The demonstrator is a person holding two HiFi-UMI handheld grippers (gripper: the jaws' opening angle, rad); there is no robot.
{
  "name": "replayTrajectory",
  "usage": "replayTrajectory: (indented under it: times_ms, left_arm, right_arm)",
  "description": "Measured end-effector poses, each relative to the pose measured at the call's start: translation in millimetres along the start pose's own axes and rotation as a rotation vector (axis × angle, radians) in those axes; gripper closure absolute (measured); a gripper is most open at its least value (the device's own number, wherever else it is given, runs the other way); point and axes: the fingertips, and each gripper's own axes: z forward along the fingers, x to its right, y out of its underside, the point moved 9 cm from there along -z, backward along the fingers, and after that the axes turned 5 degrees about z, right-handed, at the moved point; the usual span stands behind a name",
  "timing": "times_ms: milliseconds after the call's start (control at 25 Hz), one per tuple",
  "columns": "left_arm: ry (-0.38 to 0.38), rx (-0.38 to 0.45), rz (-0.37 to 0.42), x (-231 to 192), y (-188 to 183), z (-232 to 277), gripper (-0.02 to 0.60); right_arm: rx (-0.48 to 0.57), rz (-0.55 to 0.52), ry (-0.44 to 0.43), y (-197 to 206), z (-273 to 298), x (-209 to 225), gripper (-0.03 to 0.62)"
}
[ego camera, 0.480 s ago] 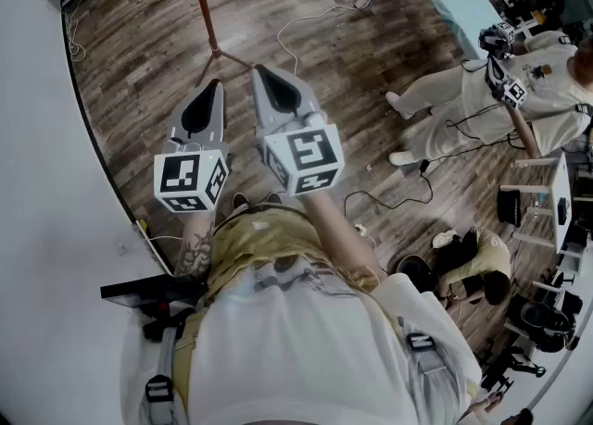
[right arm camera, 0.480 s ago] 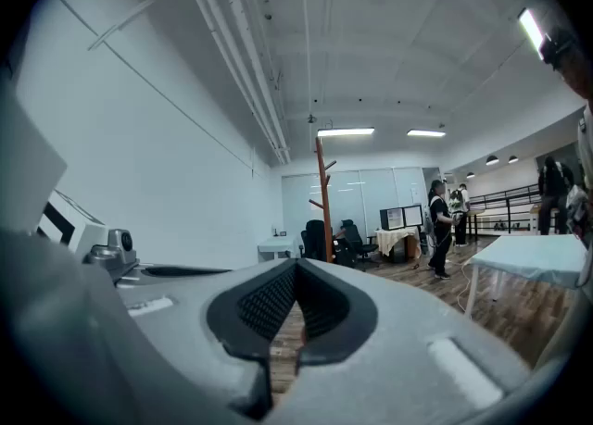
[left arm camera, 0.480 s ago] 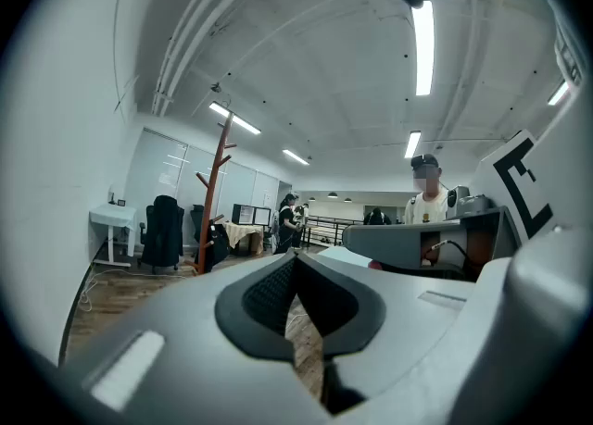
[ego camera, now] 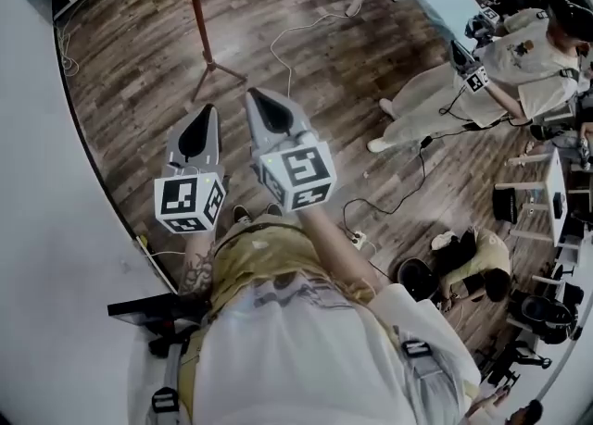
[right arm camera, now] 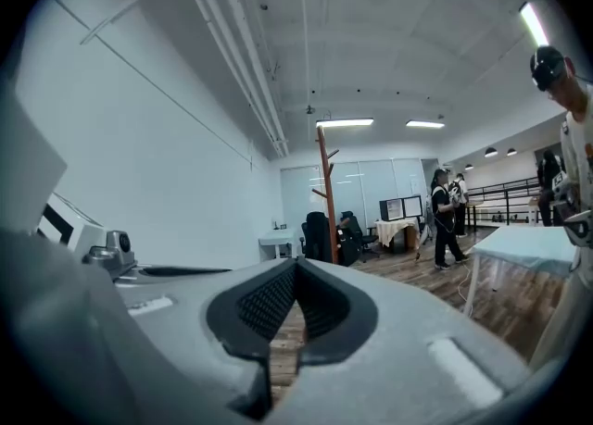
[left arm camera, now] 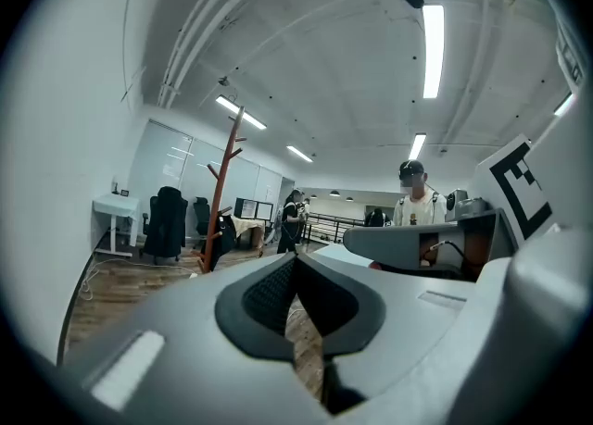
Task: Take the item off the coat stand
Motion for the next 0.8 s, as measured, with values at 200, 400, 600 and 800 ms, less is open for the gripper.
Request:
replayTrajectory:
  times_ms: [200,400,600,800]
  left_arm:
    - [0.009,-0.021,-0.019,-11.4,4.6,-1.8,0.580]
    - [0.011,-0.057,-0.048,-24.3,22.0,4.9,0.580]
    - [0.000,-0.058,-0.043,-21.8,12.4,38.3,0.580]
    - [-0.044,-0.032,0.004,-43.9,-0.3,74.2,0.580]
  right_arm:
    - [-0.027,0.009,0.023,4.1,8.4,-5.6,0.595]
    - [-0.071,0.022,0.039,21.4,21.7,-3.9,0.595]
    - [-0.069,0.026,0.026,7.3,40.9,23.7,0.594]
    - [-0.032,0.024,-0.028,-3.9,84.9,41.5,0.594]
